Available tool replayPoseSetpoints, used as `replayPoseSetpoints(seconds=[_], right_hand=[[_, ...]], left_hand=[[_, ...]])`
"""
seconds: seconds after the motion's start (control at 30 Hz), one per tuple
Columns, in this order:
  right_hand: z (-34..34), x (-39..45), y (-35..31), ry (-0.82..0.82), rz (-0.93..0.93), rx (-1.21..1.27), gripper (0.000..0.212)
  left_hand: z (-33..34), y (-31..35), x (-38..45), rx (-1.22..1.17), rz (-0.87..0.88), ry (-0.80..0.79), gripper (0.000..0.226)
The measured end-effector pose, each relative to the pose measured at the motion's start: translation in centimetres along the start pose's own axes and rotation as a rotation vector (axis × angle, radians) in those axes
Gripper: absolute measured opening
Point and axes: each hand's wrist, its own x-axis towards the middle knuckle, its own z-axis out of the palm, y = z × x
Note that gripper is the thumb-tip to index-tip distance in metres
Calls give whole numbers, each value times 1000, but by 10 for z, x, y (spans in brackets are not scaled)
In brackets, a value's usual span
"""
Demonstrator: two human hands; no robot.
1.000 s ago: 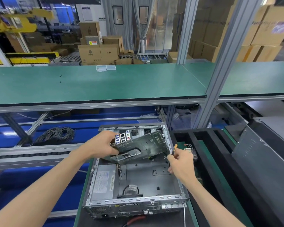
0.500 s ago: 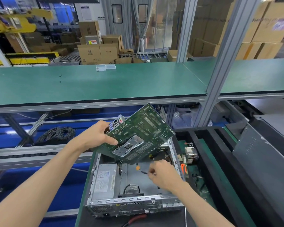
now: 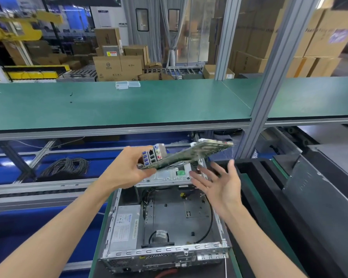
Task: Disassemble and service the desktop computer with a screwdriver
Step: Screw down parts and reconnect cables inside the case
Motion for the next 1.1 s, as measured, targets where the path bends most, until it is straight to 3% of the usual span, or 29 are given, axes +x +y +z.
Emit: replayPoseSetpoints(seconds=[0.13, 0.2, 0.27, 0.37, 0.43, 0.57, 0.7, 0.83, 0.97, 1.1], right_hand=[[9, -11, -29, -141, 33, 180, 91], [7, -17, -45, -130, 53, 268, 89], [0, -21, -55, -82, 53, 244, 75], [-15, -25, -56, -3, -53, 29, 28], [-29, -27, -57, 78, -70, 67, 19], [-57, -34, -62, 174, -140, 319, 33], [-79, -40, -68, 279, -229, 409, 9], [-113, -45, -77, 367, -235, 470, 24], [-150, -55, -85, 412, -142, 500, 53], [-183, -61, -95, 579, -81, 419, 28]], left_hand=[[8, 19, 18, 114, 186, -53, 18], [14, 26, 26, 221, 245, -93, 27], [19, 32, 35, 358, 305, -110, 43], [29, 41, 57, 484, 397, -143, 55], [39, 45, 74, 523, 431, -140, 59], [70, 56, 100, 529, 439, -44, 37], [113, 70, 120, 520, 506, 16, 22], [158, 82, 142, 471, 584, -2, 23], [208, 92, 164, 379, 584, -52, 12], [259, 96, 185, 396, 554, -179, 12]])
